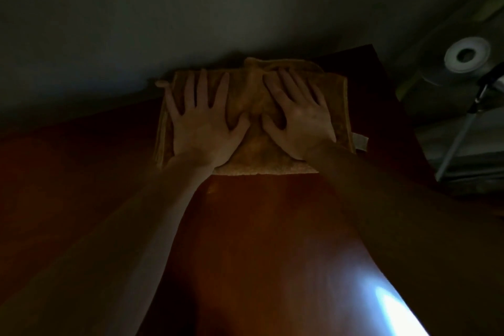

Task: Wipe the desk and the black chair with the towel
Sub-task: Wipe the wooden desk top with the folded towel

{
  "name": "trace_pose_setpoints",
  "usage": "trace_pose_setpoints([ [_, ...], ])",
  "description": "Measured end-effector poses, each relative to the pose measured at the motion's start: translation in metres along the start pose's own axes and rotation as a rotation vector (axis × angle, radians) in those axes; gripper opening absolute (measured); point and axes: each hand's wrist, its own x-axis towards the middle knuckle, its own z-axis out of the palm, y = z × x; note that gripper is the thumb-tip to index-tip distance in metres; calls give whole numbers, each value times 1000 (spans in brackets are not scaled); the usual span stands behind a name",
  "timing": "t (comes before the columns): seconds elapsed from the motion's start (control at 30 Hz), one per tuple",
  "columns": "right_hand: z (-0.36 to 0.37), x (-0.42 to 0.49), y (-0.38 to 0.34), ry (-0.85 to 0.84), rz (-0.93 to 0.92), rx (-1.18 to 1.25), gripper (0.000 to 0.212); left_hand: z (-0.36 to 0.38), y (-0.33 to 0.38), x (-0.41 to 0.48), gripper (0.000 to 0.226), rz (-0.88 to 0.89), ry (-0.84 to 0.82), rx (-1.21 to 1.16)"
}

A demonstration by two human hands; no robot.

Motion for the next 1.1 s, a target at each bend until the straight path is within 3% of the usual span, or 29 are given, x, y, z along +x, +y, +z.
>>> trace_pose_setpoints([
  [0.33,1,82,22,-52,-24,21,69,1,12,56,77,-182,-2,-9],
  [0.53,1,70,22,4,-58,38,72,9,13,33,72,-158,114,-16],
  [0.7,-4,12,2,-22,-58,-37,78,8,20,-30,76,-167,112,-62],
  [1.1,-15,-182,-83,-145,-3,50,85,-4,0,-234,86,-129,-17,-10],
])
